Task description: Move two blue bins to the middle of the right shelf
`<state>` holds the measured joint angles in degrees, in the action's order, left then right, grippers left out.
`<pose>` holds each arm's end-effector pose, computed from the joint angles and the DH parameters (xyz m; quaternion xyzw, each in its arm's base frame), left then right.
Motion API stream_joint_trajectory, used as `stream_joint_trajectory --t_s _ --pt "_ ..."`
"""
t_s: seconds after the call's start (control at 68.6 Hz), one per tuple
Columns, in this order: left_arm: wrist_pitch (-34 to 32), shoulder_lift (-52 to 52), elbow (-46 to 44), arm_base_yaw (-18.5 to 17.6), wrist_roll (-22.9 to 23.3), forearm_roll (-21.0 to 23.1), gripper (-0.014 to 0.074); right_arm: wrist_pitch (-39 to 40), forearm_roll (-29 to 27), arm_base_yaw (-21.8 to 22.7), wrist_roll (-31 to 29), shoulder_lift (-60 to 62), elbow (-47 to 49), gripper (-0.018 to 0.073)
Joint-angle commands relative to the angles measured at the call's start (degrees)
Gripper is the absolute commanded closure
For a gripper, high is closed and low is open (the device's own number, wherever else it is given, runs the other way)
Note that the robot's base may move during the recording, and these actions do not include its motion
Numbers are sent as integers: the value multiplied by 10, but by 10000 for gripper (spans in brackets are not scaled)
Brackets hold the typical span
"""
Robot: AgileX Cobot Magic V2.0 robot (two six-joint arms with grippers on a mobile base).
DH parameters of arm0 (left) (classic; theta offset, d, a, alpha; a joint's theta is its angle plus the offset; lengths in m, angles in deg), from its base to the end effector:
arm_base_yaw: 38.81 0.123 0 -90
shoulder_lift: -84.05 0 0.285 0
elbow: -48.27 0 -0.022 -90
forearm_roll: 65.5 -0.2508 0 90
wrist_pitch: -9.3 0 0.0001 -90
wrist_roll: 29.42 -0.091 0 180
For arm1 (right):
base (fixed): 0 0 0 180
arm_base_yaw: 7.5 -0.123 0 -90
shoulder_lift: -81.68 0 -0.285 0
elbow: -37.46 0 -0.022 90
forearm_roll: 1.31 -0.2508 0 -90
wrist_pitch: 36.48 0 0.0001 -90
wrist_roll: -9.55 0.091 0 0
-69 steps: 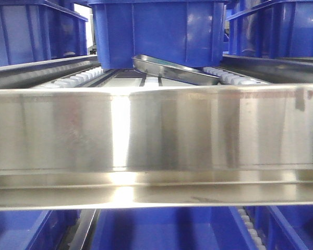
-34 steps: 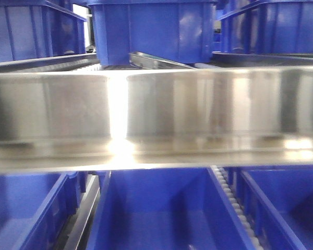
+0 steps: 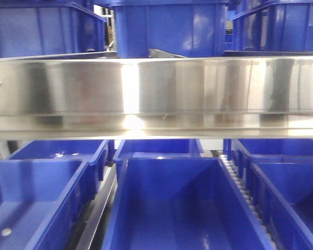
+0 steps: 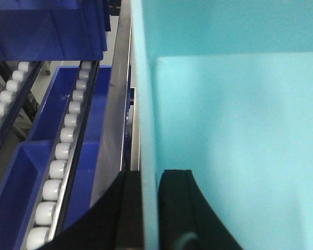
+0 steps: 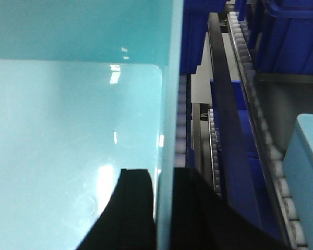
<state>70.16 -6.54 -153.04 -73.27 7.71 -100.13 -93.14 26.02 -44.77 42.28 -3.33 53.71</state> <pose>0.2622 -0.1251 0.4777 -0.0013 0.8617 0.0004 0.5073 0.2376 0.1369 0.4734 -0.0591 0.8619 0.0631 0.4997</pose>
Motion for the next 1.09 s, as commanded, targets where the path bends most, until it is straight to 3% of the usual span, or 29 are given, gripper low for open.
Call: stream_joint_trajectory --t_s 0.0,1.078 --pt "-23 -5 -5 -6 -6 -7 707 32 9 -1 -5 2 7 721" --pt "-23 -5 -5 -6 -6 -7 707 34 9 -1 -5 2 7 721"
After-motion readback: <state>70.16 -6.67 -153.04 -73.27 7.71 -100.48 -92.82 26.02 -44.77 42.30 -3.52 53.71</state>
